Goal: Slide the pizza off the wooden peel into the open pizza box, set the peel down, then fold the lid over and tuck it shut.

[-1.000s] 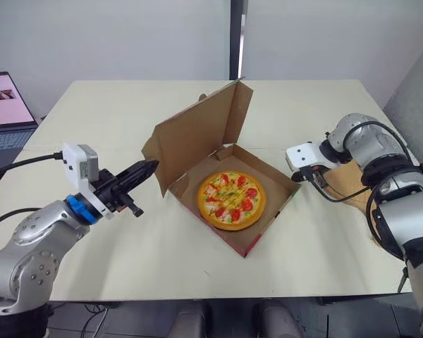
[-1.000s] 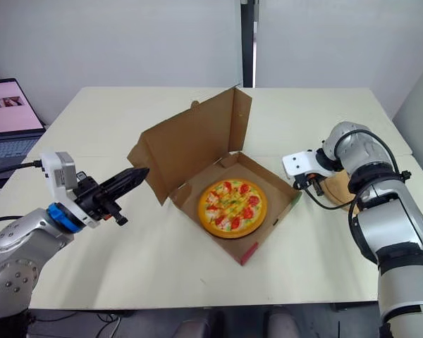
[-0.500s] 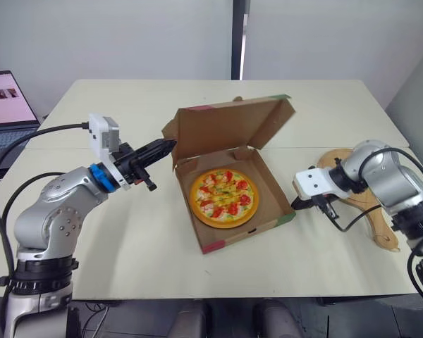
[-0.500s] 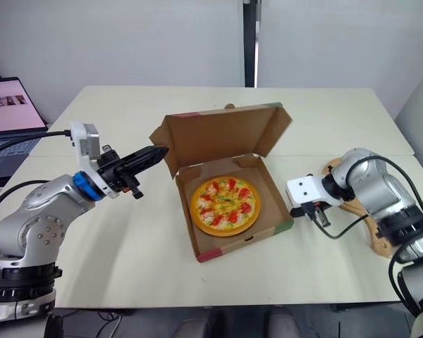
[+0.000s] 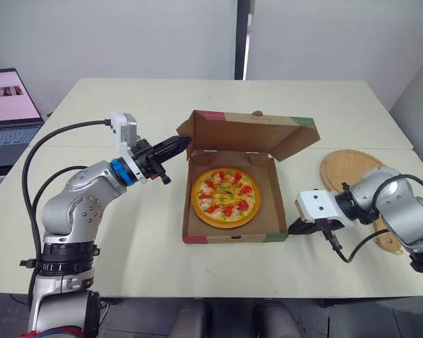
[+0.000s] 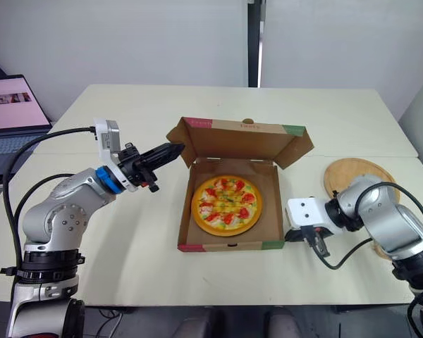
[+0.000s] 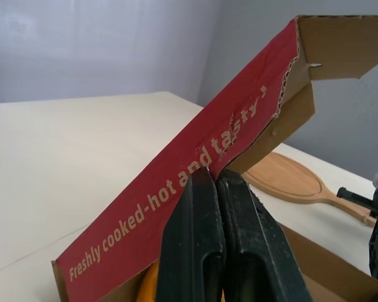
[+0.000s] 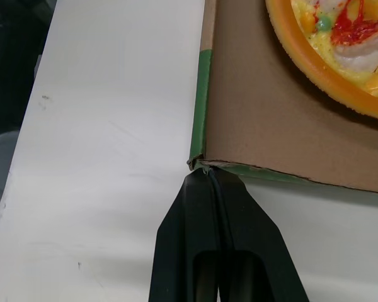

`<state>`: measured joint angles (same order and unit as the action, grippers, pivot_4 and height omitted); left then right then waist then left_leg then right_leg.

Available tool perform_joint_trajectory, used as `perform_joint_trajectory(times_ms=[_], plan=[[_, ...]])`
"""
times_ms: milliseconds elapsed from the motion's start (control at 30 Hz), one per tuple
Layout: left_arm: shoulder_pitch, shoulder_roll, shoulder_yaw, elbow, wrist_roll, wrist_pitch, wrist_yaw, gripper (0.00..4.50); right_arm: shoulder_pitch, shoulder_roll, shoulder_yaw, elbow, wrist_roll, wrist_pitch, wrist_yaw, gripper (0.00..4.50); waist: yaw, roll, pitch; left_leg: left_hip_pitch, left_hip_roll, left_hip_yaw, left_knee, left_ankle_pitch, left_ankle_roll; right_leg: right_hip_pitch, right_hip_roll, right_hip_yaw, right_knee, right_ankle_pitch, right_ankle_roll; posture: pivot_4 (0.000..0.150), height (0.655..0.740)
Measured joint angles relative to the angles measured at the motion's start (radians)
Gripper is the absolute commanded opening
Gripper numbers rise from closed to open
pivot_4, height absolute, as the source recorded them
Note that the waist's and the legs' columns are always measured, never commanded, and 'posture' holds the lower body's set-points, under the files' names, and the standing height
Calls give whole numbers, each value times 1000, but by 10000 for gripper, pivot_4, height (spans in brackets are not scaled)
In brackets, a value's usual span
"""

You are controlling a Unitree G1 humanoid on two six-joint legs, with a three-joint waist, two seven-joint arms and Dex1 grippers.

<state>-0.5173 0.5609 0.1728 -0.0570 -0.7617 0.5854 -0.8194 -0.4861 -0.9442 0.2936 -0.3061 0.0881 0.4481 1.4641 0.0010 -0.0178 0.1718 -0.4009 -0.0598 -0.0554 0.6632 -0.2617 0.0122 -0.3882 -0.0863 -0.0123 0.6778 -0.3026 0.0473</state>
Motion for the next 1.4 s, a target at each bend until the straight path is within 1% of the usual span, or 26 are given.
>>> perform_joint_trajectory(times_ms=[133,233,267,333,467,567,633,733,933,1033,1067,1100,1133,1200,1233,1267,1400], plan=[[-15,4,-11,25,28,-9,-24,0,45,4,-40,-47,18,73,-76,561,0,0,0,0,0,0,0,0,0,0,0,0,0,0,0,1500,7281],[-25,31,-12,52,65,-30,-52,0,71,17,-80,-53,52,145,-140,561,0,0,0,0,0,0,0,0,0,0,0,0,0,0,0,1500,7281],[-29,40,-12,61,79,-37,-63,0,77,24,-93,-53,59,165,-162,2147,0,0,0,0,0,0,0,0,0,0,0,0,0,0,0,1500,7281],[-34,44,-12,68,94,-50,-74,0,89,35,-124,-52,74,191,-207,6123,0,0,0,0,0,0,0,0,0,0,0,0,0,0,0,1500,7281],[-35,44,-11,75,109,-62,-87,0,120,62,-251,-24,110,234,-317,19789,3,-1,0,0,0,0,0,0,0,0,0,0,0,0,0,1500,7281],[-39,45,-9,93,114,-68,-89,0,119,135,-381,-2,150,266,-433,31333,3,-1,0,0,0,0,0,0,0,0,0,0,0,0,0,1500,7281],[-44,49,-9,105,117,-70,-91,0,113,178,-434,-1,174,289,-503,38285,2,-1,0,0,0,0,0,0,0,0,0,0,1,0,0,1500,7281],[-59,51,-8,116,120,-71,-93,0,93,263,-471,-2,202,324,-617,38285,-1,-1,0,0,0,0,0,0,0,0,0,0,1,0,0,1500,7281],[-66,52,-8,127,123,-72,-95,0,30,365,-483,-37,260,370,-747,38285,-3,-1,0,0,0,0,0,0,0,-1,0,1,1,0,0,1500,7281],[-66,52,-8,128,124,-72,-96,0,-13,388,-486,-40,295,388,-787,38285,-3,-1,0,0,0,0,0,0,0,-1,0,1,1,0,0,1500,7281],[-66,53,-8,128,124,-72,-96,0,-30,395,-488,-40,303,392,-798,35535,-3,-1,0,0,0,0,0,0,0,-1,0,1,2,0,0,1500,7281],[-67,53,-8,128,124,-72,-97,0,-38,398,-487,-40,312,393,-806,34483,-3,-1,0,0,0,0,0,0,0,-1,0,1,2,0,0,1500,7281],[-67,53,-8,128,125,-72,-97,0,-45,400,-486,-40,320,394,-816,31978,-2,-1,0,0,0,0,0,0,0,-1,0,0,2,0,0,1500,7281],[-67,53,-8,130,127,-72,-98,0,-50,402,-480,-39,327,393,-829,25354,-2,-1,0,0,0,0,0,0,0,-1,0,1,2,0,0,1500,7281],[-67,53,-8,130,128,-72,-98,0,-53,402,-473,-37,327,393,-835,21256,-3,-1,0,0,0,0,0,0,0,-1,0,1,2,0,0,1500,7281],[-67,53,-8,130,128,-72,-98,0,-55,402,-465,-33,327,393,-838,18743,-3,-1,0,0,0,0,0,0,0,-1,0,1,2,0,0,1500,7281],[-67,63,-8,127,138,-72,-82,0,-72,402,-443,-28,326,393,-863,3629,-4,-1,0,0,0,0,0,0,0,-1,0,1,2,0,0,1500,7281]])
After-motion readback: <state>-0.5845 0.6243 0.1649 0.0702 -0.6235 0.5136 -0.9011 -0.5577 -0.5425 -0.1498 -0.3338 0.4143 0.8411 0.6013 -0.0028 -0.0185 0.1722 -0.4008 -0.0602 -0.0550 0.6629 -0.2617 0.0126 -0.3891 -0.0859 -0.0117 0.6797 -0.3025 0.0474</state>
